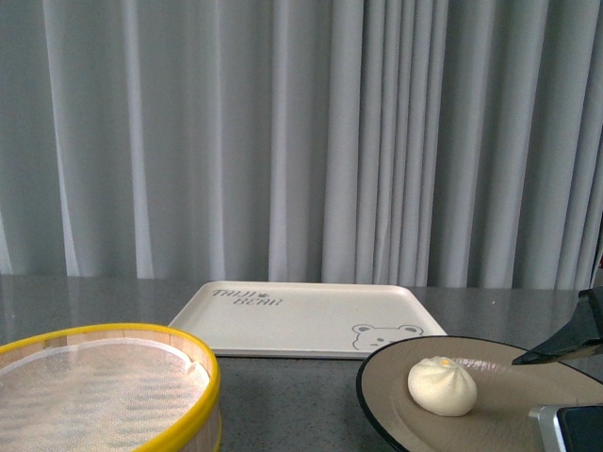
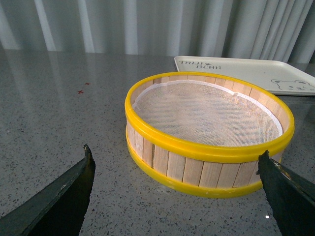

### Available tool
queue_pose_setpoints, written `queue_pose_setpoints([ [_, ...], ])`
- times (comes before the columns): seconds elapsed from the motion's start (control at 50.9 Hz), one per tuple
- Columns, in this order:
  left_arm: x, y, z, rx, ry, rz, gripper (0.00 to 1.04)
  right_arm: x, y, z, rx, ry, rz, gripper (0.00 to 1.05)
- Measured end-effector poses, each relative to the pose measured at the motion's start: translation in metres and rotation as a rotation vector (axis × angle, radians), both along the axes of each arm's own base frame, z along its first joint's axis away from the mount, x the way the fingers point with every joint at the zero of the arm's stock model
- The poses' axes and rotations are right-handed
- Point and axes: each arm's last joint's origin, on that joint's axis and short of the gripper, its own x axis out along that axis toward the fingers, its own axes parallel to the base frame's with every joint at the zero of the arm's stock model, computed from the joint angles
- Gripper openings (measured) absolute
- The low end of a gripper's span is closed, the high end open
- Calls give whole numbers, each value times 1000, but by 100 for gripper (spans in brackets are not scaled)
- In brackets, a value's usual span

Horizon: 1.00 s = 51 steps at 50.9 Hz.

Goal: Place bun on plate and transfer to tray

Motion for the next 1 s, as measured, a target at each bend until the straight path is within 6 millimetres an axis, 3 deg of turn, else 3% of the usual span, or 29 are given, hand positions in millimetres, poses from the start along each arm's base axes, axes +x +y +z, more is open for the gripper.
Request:
queue_pose_setpoints([
  [0.413,0,0,0,0,0,0,98,-4,2,-19,26,69,-10,39],
  [0.589,0,0,0,0,0,0,98,-13,5,-28,-14,22,-4,4],
  [0.864,0,0,0,0,0,0,98,-20,10,-28,-104,-170,-7,3],
  [1.002,0,0,0,0,0,0,98,-19,9,-25,-128,-164,-6,3],
])
